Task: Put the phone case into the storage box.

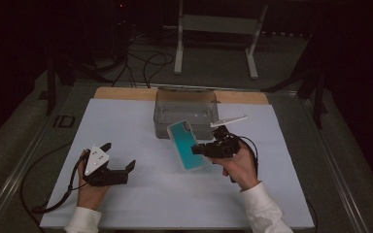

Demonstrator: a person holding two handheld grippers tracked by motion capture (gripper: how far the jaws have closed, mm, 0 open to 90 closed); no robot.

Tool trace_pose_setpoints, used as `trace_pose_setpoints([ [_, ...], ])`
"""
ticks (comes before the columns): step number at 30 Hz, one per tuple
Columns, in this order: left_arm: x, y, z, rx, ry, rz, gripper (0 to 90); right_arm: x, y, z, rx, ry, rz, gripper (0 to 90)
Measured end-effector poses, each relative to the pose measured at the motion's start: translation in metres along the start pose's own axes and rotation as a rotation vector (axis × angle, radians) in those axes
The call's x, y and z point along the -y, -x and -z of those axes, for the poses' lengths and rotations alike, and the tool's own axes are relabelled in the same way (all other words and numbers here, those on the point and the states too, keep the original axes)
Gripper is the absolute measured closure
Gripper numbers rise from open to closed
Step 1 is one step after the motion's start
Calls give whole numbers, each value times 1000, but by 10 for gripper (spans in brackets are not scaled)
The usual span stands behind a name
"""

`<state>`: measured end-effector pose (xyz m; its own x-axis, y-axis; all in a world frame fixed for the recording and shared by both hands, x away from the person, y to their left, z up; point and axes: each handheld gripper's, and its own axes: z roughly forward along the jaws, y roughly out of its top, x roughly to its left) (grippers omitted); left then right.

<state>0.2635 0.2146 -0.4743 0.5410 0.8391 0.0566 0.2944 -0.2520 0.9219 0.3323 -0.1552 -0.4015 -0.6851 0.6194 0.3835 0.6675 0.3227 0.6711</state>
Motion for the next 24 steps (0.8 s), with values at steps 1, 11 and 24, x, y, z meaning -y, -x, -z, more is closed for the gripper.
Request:
trace_pose_setpoints([
  [1,0,0,0,0,0,0,1,0,0,0,0,0,0,822],
  [11,20,-9,13,-39,-2,48,1,-12,-2,1,20,13,-14,822],
  [24,30,-4,11,-78,-21,30,0,-27,0,1,64,19,-25,822],
])
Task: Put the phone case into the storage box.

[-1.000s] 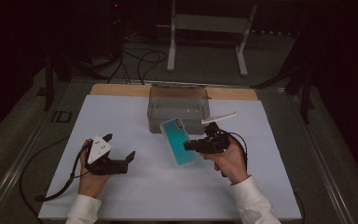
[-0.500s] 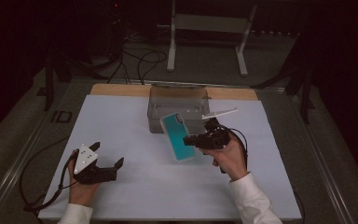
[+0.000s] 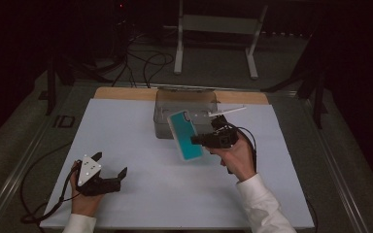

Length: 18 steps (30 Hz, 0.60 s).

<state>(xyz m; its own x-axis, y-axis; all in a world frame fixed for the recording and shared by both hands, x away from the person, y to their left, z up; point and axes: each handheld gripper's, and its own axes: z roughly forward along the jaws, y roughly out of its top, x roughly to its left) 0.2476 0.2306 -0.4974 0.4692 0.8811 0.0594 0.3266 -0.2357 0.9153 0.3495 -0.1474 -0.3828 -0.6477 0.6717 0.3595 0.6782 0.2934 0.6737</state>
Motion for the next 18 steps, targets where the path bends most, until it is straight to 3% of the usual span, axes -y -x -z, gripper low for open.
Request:
trace_pose_setpoints([
  [12,1,0,-2,-17,-3,2,0,-21,5,-4,52,7,-28,821],
  [18,1,-4,1,-26,14,31,0,-27,9,-5,70,10,-40,821],
])
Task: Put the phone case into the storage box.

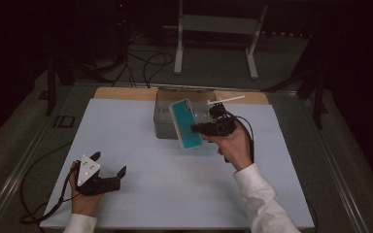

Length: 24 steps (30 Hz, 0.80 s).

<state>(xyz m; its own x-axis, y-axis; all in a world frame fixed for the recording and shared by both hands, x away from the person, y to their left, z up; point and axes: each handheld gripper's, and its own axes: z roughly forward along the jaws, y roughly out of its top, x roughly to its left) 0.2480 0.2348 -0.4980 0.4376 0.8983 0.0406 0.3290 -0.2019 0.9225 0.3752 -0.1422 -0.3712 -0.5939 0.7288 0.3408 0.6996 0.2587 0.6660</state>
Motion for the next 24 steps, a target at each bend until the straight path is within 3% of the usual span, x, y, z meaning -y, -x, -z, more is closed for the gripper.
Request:
trace_pose_setpoints([
  [9,0,-2,2,-11,12,13,0,-9,9,-4,30,2,-32,822],
  [24,1,-3,2,-13,15,20,0,-28,16,-3,78,25,-37,822],
])
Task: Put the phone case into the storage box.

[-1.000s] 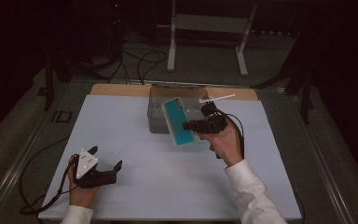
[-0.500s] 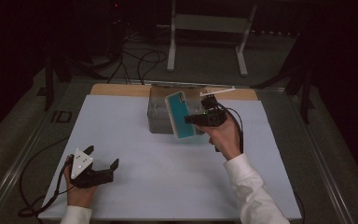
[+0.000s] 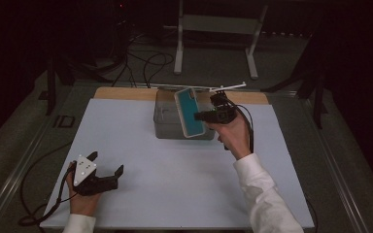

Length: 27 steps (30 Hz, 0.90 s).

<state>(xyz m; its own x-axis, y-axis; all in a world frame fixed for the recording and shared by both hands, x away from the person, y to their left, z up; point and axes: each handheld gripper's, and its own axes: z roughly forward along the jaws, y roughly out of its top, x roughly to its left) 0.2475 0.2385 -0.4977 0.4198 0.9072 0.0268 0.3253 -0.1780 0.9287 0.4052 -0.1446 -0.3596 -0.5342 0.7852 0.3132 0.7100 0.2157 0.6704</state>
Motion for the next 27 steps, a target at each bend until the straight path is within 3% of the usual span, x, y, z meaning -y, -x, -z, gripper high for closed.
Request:
trace_pose_setpoints([
  [27,0,0,0,2,2,-4,0,-23,11,-2,92,2,-37,822],
])
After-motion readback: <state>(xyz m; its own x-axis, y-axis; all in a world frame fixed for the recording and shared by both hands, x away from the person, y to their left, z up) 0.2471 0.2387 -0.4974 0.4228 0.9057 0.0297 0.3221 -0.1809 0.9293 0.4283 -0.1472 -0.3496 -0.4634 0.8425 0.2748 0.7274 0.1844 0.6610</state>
